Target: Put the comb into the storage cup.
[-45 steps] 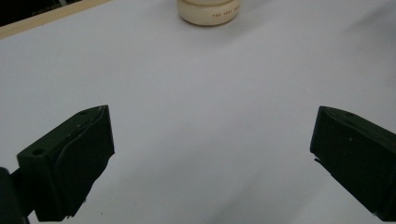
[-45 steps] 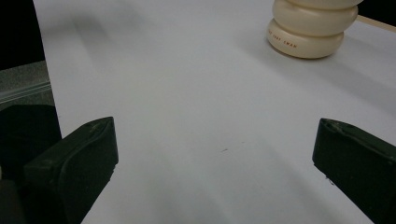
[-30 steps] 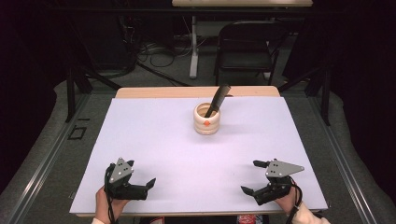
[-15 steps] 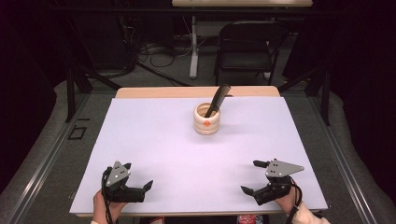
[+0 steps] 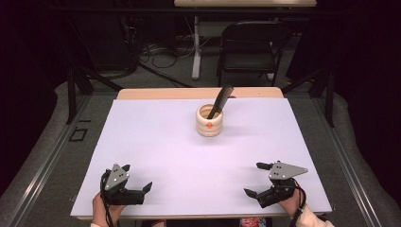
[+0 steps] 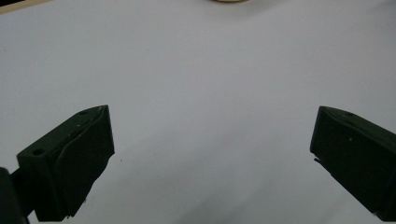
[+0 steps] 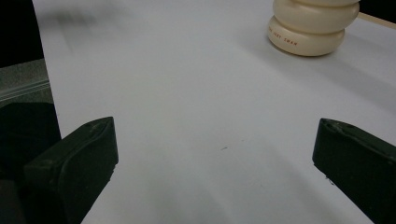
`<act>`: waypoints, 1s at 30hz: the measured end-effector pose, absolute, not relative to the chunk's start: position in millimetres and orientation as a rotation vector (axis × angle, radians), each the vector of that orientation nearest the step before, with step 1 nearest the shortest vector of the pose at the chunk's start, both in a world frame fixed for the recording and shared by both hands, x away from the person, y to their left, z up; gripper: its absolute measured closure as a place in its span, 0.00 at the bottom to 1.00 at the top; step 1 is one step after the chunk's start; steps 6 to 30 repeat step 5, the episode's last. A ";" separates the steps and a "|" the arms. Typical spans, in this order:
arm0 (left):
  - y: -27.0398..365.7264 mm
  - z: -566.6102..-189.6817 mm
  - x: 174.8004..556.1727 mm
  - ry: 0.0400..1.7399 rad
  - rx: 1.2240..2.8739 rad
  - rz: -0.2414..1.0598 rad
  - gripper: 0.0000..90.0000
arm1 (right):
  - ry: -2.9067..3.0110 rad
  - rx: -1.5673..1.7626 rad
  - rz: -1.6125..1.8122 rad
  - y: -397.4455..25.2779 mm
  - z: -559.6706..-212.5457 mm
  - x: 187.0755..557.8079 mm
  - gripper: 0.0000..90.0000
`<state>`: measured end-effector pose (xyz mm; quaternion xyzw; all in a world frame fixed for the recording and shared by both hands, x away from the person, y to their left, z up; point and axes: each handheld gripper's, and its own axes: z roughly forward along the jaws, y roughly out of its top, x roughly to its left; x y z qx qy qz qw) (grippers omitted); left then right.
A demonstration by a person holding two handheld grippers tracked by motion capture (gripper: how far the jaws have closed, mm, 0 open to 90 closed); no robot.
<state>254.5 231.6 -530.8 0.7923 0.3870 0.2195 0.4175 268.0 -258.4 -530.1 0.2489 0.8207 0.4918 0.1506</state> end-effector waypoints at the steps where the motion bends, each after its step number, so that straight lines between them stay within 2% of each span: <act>1: 231.3 -531.0 254.7 0.972 1.989 0.548 0.00 | 2.358 0.716 1.411 -258.6 -530.0 267.9 0.00; 30: 229.2 -531.9 257.0 0.965 2.005 0.538 0.00 | 2.363 0.711 1.415 -259.4 -530.1 267.9 0.00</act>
